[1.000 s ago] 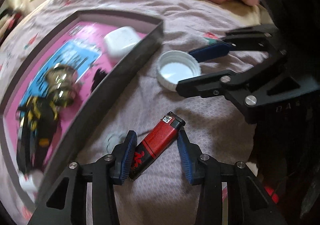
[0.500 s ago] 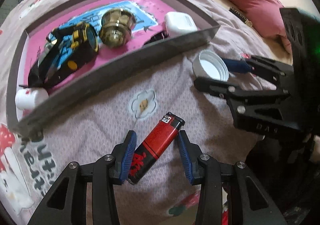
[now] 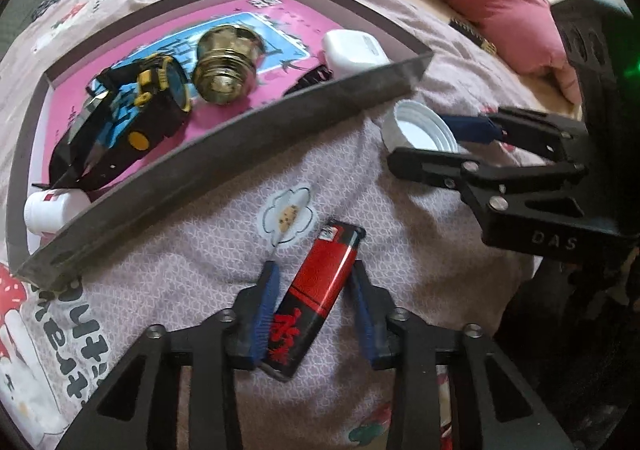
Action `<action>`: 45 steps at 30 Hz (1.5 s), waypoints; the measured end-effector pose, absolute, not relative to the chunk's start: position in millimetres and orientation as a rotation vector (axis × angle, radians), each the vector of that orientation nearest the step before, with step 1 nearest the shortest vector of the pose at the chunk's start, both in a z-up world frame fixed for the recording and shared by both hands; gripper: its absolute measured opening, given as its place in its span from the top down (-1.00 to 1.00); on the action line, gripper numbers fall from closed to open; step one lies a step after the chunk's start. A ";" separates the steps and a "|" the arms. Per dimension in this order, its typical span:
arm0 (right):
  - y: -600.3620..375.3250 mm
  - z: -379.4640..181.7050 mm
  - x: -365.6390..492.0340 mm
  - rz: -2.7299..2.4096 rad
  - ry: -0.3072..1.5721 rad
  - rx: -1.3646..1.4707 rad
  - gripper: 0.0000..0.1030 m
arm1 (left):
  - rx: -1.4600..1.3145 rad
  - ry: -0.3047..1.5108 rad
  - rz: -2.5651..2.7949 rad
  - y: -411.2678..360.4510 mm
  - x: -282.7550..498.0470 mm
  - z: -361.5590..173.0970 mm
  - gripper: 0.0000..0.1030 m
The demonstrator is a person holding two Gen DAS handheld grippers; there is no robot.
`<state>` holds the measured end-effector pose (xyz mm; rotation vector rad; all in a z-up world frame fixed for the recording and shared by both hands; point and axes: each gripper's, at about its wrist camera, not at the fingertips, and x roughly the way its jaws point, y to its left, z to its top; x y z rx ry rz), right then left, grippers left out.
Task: Organize rigid objects
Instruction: 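Carry the red lighter and white cap over the grey box with both grippers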
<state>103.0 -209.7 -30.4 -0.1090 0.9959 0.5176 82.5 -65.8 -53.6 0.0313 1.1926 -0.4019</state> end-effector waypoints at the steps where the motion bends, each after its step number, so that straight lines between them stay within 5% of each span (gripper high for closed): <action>1: -209.4 -29.7 102.6 0.521 0.995 -0.110 0.03 | 0.027 1.191 -0.399 -64.4 82.7 -53.1 0.51; 4: -208.0 -27.7 101.2 0.537 0.990 -0.108 0.03 | 0.009 1.175 -0.409 -58.1 79.1 -47.9 0.66; 15: -208.4 -17.3 98.0 0.568 0.958 -0.079 0.03 | -0.183 1.182 -0.379 -34.2 77.3 -42.9 0.67; 45: -204.5 18.4 104.9 0.629 0.776 0.027 0.03 | -0.253 0.823 -0.202 17.0 78.8 22.1 0.67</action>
